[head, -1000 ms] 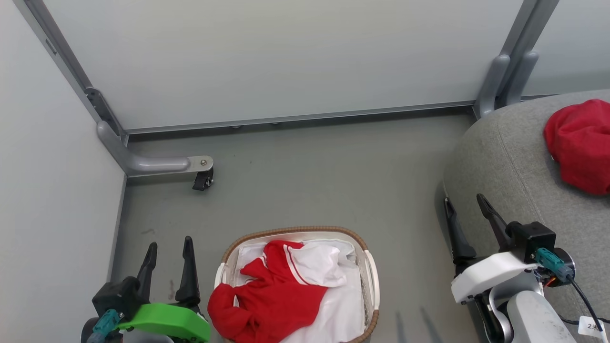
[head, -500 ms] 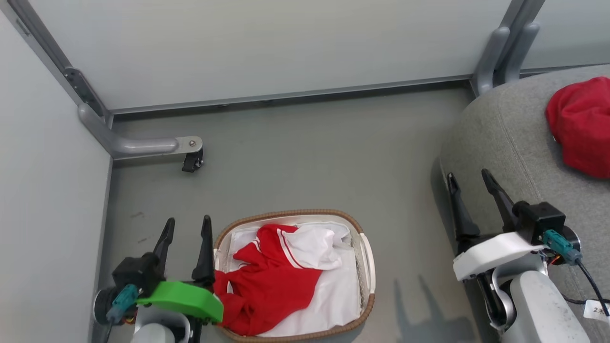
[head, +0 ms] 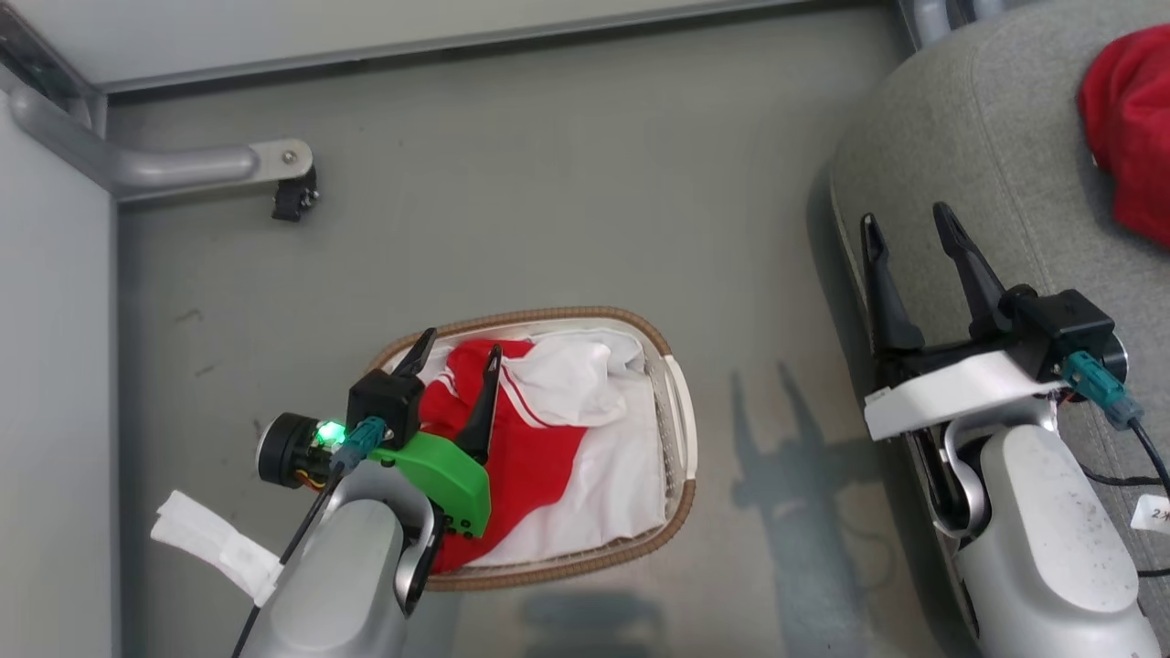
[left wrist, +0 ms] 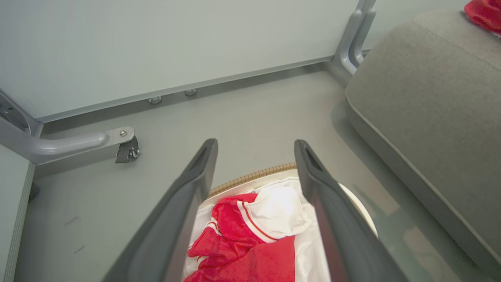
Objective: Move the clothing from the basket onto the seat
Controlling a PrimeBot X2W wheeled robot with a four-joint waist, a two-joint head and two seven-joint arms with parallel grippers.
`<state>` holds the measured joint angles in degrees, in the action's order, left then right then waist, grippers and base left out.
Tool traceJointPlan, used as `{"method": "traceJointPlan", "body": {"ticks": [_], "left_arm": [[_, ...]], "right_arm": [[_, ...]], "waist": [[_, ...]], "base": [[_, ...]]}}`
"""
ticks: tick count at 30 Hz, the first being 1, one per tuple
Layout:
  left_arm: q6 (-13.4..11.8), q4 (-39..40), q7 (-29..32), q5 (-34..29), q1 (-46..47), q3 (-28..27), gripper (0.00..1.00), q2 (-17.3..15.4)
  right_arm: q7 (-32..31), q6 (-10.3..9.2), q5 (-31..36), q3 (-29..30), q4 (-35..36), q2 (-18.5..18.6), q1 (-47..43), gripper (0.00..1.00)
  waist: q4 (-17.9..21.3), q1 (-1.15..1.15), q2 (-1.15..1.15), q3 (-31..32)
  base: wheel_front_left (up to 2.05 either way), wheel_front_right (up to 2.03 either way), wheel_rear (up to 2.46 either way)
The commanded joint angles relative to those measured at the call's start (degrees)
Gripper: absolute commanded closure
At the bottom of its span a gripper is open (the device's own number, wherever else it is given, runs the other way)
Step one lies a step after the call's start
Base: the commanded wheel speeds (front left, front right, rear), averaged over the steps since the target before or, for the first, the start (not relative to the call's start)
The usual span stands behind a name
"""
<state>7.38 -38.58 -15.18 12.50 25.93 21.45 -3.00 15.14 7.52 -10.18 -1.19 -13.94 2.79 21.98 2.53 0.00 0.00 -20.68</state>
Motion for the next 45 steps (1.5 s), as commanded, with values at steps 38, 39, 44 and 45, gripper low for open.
{"method": "traceJointPlan", "body": {"ticks": [38,39,44,45], "left_arm": [[-1.0,-33.7,6.5,3.1,27.5,21.1,0.16,-7.9],[-1.2,-33.9,6.7,3.3,27.4,21.0,0.42,-7.9],[-1.4,-34.3,5.5,3.4,26.7,21.3,1.0,-7.6],[-1.3,-34.3,4.9,3.5,26.5,21.4,1.0,-7.4]], "right_arm": [[0.0,-0.06,-7.0,-7.0,5.0,0.2,11.0,0.0],[0.0,-0.06,-7.1,-7.2,4.9,0.2,11.1,0.0],[0.0,-0.06,-7.0,-7.3,4.5,0.2,11.1,0.0],[0.0,-0.06,-6.9,-7.1,4.3,0.2,11.0,0.0]], "waist": [[15.7,0.0,0.0,-33.3],[15.7,0.0,0.0,-33.2],[15.6,0.0,0.0,-32.3],[15.4,0.0,0.0,-31.8]], "base": [[0.0,0.0,0.0],[0.0,0.0,0.0],[0.0,0.0,0.0],[0.0,0.0,0.0]]}}
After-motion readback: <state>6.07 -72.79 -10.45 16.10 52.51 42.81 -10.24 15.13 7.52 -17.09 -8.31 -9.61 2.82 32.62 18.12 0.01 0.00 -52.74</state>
